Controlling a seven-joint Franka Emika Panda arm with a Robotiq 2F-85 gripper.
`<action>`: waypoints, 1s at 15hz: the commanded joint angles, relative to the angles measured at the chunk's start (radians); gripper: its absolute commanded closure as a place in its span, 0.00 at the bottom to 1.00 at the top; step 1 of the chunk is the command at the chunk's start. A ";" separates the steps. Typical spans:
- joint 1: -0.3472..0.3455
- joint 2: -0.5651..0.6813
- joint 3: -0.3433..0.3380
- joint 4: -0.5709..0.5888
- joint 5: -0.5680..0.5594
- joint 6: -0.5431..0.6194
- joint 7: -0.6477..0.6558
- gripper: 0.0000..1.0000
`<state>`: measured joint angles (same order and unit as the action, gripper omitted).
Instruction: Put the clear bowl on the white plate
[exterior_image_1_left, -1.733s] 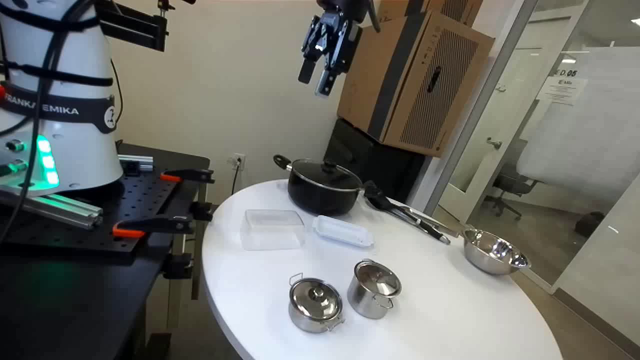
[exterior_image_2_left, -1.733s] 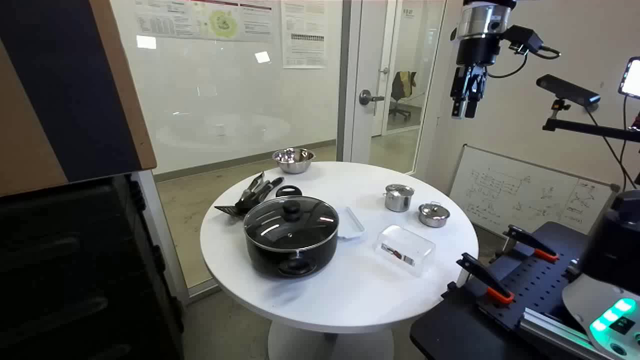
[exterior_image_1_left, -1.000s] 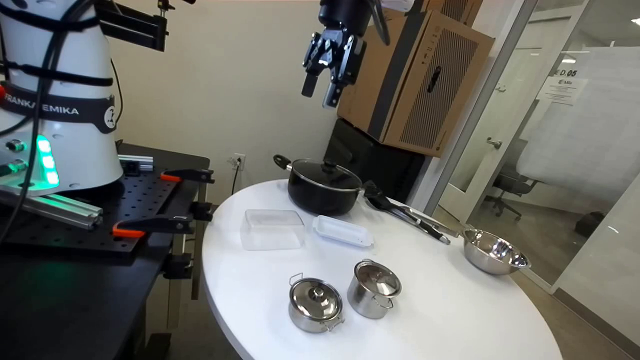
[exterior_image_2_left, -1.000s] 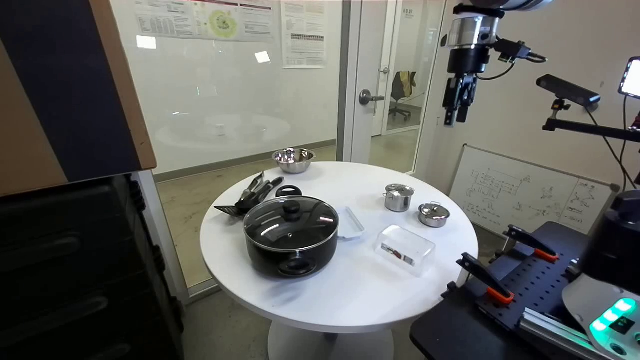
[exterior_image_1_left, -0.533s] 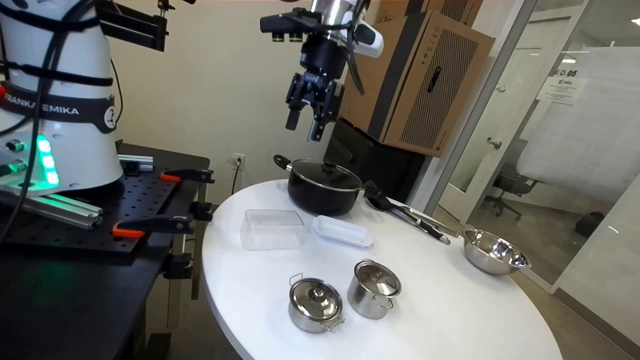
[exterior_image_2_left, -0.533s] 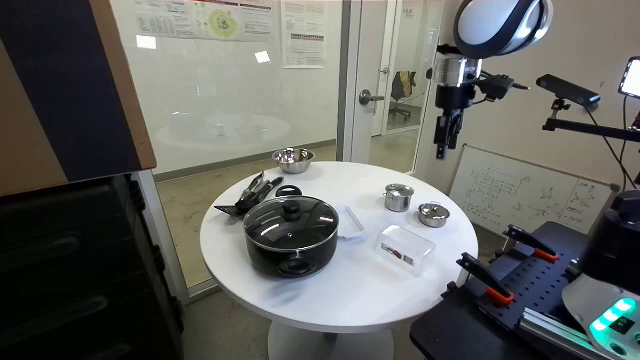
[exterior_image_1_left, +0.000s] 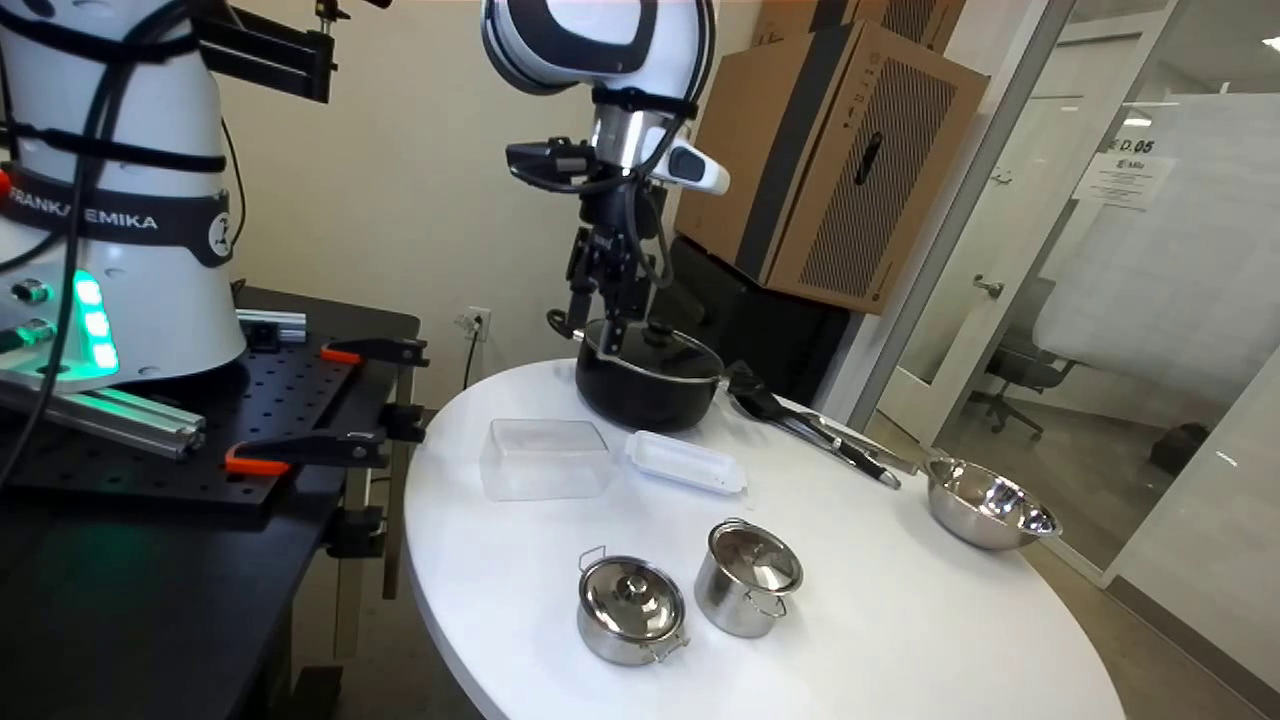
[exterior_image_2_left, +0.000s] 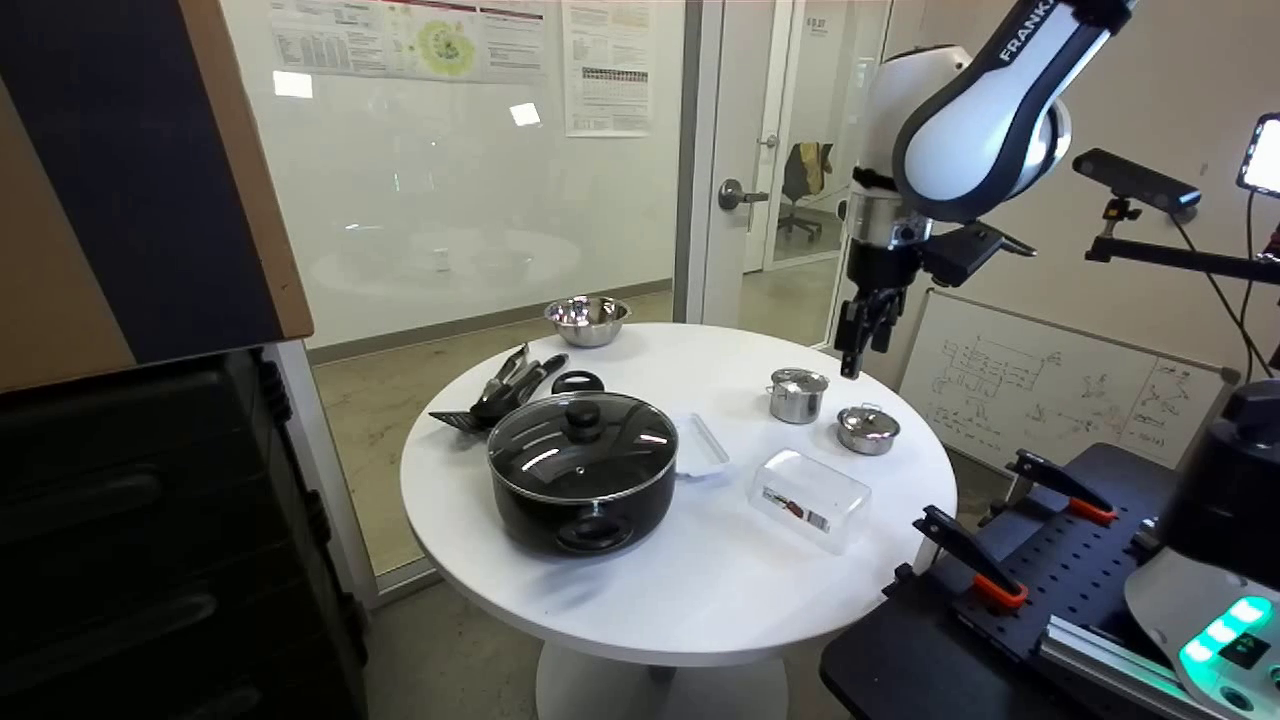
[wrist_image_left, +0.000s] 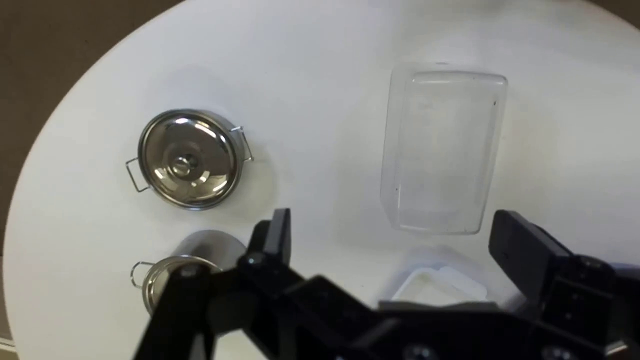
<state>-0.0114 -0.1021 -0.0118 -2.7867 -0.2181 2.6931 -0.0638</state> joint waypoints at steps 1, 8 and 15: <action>-0.003 0.016 0.008 0.001 -0.009 -0.003 0.012 0.00; 0.013 0.060 0.024 0.005 -0.018 0.029 0.003 0.00; 0.074 0.205 0.075 0.002 -0.019 0.072 0.039 0.00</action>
<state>0.0460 0.0375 0.0543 -2.7852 -0.2354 2.7157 -0.0431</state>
